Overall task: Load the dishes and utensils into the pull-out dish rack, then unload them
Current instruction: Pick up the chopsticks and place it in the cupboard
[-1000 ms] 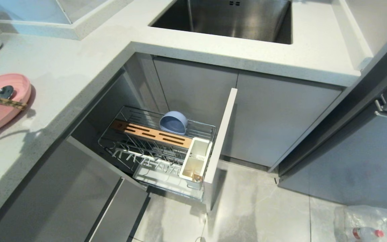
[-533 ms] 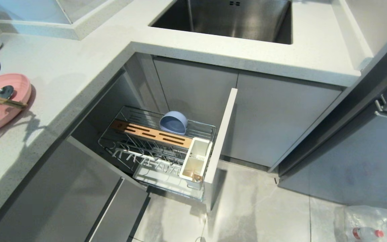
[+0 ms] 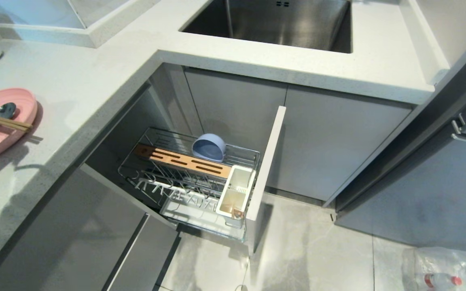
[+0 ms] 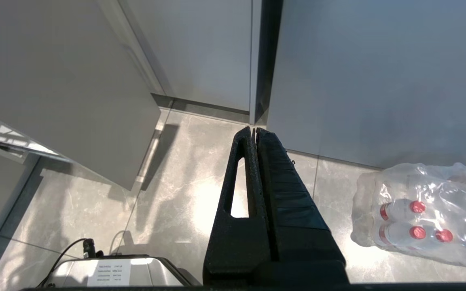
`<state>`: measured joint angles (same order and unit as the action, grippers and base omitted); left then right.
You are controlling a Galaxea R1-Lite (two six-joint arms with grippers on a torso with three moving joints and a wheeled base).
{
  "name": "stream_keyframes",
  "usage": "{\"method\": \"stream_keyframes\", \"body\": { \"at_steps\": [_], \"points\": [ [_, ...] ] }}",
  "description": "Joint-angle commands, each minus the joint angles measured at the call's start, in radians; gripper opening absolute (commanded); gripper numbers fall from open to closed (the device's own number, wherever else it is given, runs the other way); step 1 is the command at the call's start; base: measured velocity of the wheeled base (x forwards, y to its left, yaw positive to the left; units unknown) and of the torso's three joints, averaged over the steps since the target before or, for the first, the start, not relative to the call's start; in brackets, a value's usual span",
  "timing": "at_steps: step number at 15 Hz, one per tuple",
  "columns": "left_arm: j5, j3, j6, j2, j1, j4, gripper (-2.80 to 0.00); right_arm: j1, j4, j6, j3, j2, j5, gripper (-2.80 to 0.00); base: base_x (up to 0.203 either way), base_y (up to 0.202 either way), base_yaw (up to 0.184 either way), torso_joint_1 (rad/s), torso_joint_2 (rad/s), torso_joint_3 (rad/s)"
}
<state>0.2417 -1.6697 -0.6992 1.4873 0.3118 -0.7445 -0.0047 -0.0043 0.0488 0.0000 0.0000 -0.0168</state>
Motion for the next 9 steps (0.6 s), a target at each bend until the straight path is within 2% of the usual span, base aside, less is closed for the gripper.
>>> {"method": "stream_keyframes", "body": {
  "at_steps": [1,3,6,9],
  "points": [
    [-0.067,-0.039,-0.026,-0.034,0.057,0.009,-2.8,0.0,0.0,0.0,0.0,0.002,0.0,-2.8,0.0,0.0,0.0,0.0,0.0,0.0],
    [-0.099,-0.063,-0.065,-0.056,0.059,0.019,-2.8,0.0,0.0,0.0,0.0,0.002,0.0,-2.8,0.0,0.0,0.0,0.0,0.0,0.0],
    [-0.123,-0.082,-0.063,-0.068,0.058,0.028,-2.8,0.0,0.0,0.0,0.0,0.002,0.0,-2.8,0.0,0.0,0.0,0.0,0.0,0.0],
    [-0.121,-0.106,-0.057,-0.038,0.051,0.1,-2.8,0.0,0.0,0.0,0.0,0.002,0.0,-2.8,0.0,0.0,0.0,0.0,0.0,0.0]
  ]
}}
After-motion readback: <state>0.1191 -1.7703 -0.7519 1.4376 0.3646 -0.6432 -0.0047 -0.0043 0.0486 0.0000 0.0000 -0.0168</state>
